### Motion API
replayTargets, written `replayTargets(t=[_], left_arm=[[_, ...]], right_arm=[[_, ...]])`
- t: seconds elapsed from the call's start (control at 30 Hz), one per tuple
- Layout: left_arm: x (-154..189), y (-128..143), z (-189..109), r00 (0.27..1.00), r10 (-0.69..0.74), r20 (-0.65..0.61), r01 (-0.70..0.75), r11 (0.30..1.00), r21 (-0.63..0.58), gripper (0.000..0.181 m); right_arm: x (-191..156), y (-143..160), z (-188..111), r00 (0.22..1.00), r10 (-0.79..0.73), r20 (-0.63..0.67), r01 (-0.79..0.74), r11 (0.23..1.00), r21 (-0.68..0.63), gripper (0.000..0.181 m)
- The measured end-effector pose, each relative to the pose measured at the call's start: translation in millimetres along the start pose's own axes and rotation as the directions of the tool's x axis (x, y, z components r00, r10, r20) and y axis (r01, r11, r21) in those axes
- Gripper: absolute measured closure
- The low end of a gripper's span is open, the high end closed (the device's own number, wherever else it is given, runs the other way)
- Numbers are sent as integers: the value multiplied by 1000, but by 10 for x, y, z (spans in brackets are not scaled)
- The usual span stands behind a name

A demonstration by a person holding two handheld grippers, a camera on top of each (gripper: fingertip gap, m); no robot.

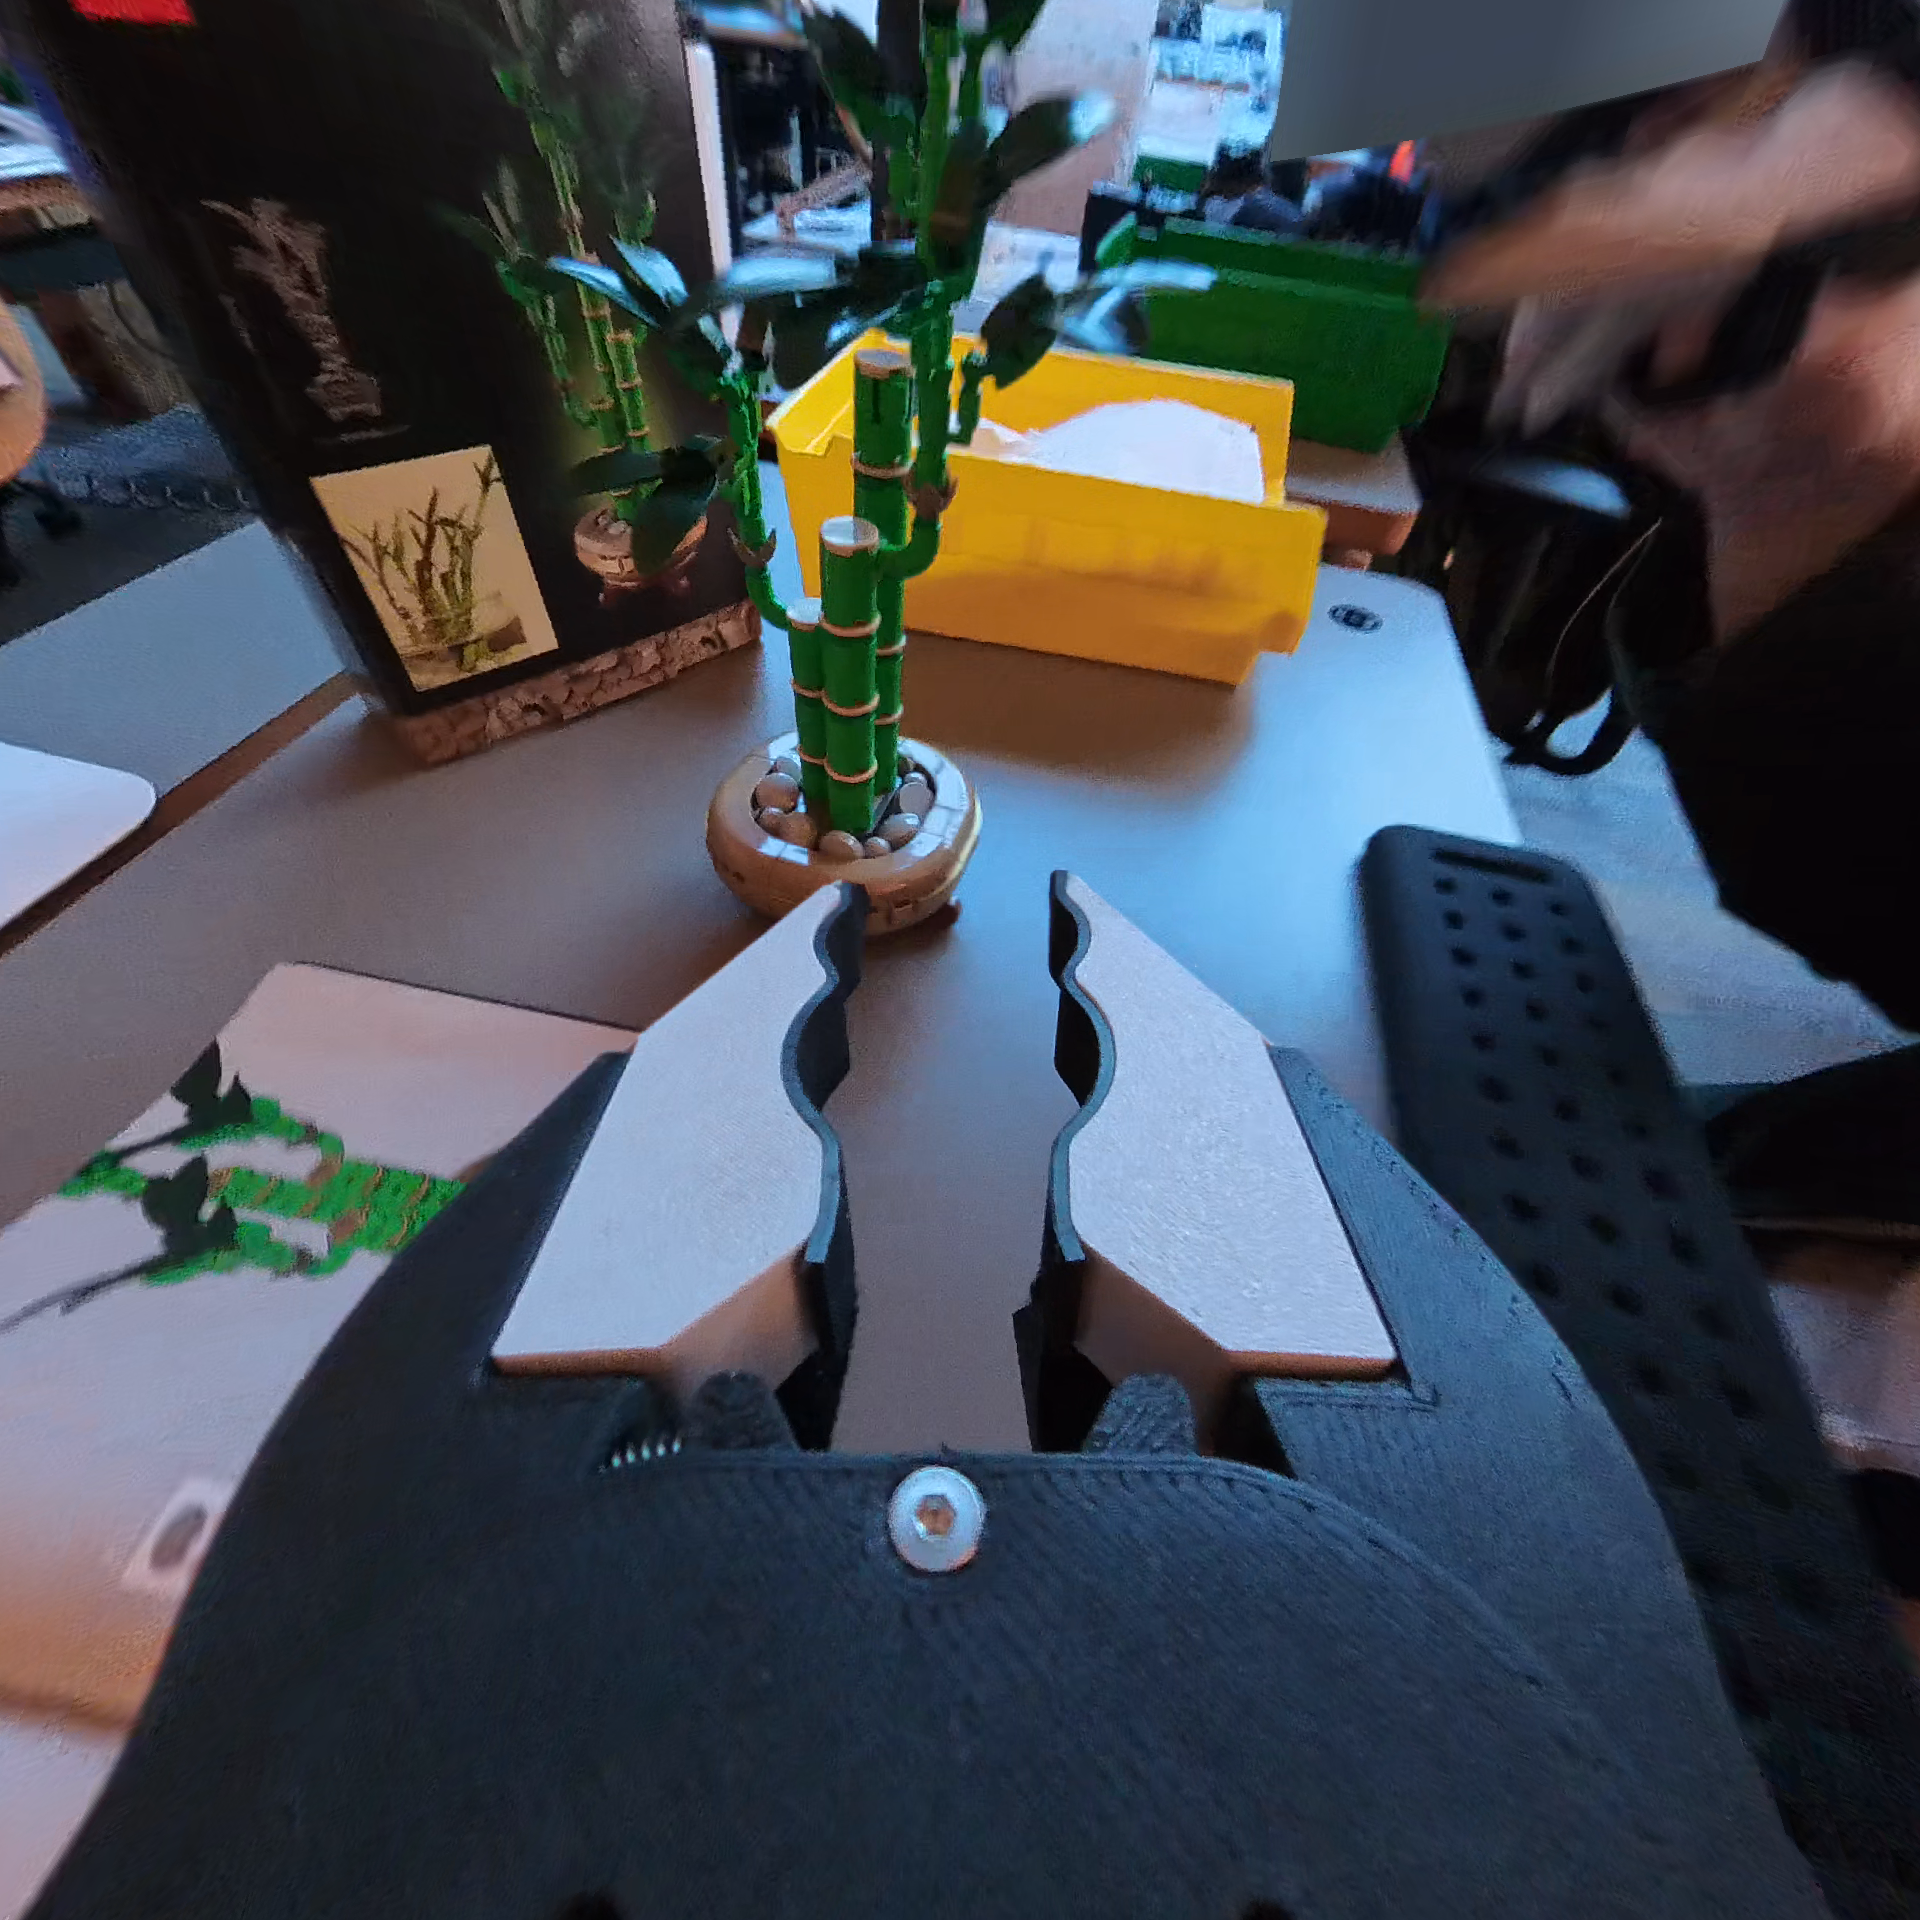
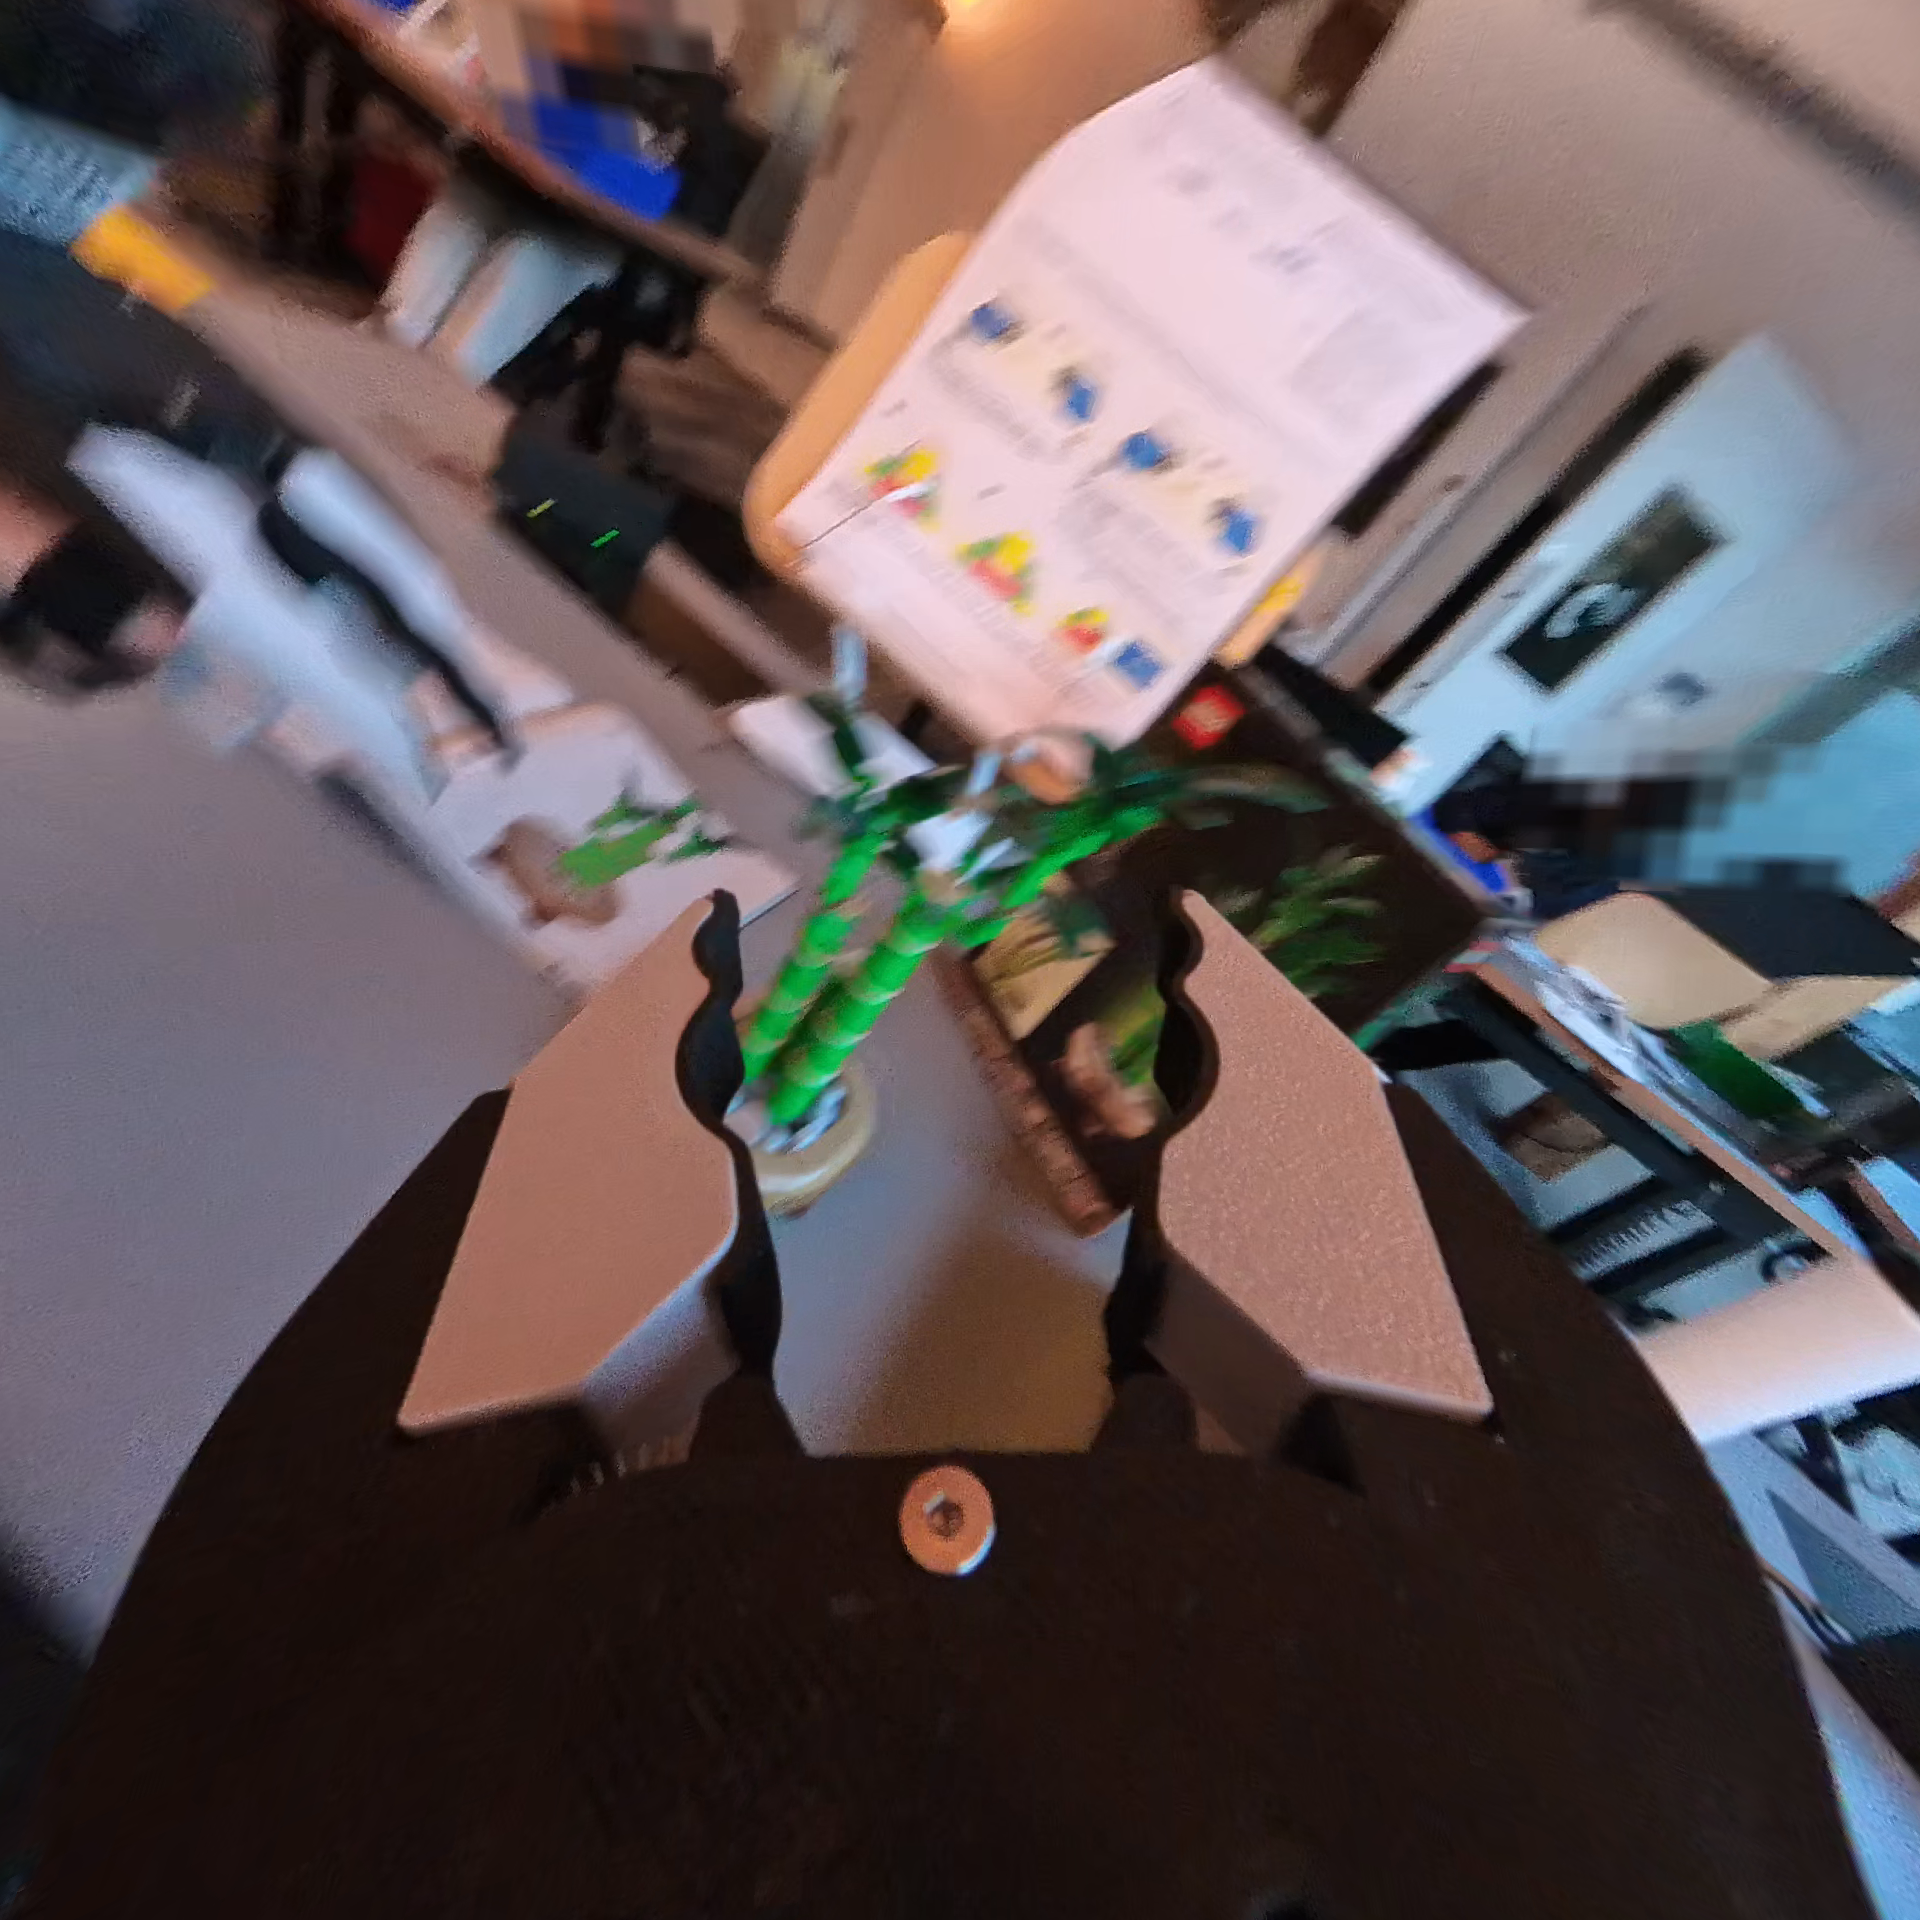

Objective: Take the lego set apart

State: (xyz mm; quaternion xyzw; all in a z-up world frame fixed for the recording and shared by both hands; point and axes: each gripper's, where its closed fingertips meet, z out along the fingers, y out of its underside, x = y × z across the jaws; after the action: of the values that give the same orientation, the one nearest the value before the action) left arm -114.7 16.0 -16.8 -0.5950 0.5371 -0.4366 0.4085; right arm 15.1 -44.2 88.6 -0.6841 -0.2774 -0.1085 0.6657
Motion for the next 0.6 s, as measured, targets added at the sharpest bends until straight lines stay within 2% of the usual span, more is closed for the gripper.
replayTargets(t=[0.07, 0.13, 0.17, 0.2, 0.27, 0.33, 0.4, 0.47, 0.6], left_arm=[[-101, 95, 294, 1000, 24, 5, -24, 998, -58, 139], [-226, 213, 546, 998, 51, 38, -46, 992, -114, 139], [-297, 259, 652, 995, 72, 67, -63, 990, -128, 141], [-342, 299, 744, 993, 83, 82, -71, 988, -141, 144], [-331, 385, 886, 995, 87, 42, -78, 980, -184, 147], [-339, 433, 961, 994, 109, 10, -104, 970, -221, 150], [-385, 425, 1005, 991, 137, 11, -131, 965, -227, 150], [-382, 409, 1046, 989, 144, -12, -143, 966, -216, 151], [-446, 463, 1121, 980, 195, -48, -201, 948, -247, 153]], right_arm=[[474, -21, 99, 989, 104, -109, -101, 995, 26, 100], [846, 91, 155, 961, 147, -233, -157, 987, -26, 93], [996, 55, 173, 945, 146, -294, -148, 989, 13, 93], [1052, -11, 221, 941, 154, -302, -136, 988, 79, 94], [932, -80, 371, 967, 165, -194, -132, 977, 170, 94], [712, -7, 492, 987, 144, -68, -124, 964, 237, 97], [379, 254, 556, 991, 94, 95, -112, 971, 212, 103], [251, 508, 555, 980, 107, 166, -134, 978, 161, 103], [51, 612, 556, 941, 154, 302, -198, 973, 119, 104]])
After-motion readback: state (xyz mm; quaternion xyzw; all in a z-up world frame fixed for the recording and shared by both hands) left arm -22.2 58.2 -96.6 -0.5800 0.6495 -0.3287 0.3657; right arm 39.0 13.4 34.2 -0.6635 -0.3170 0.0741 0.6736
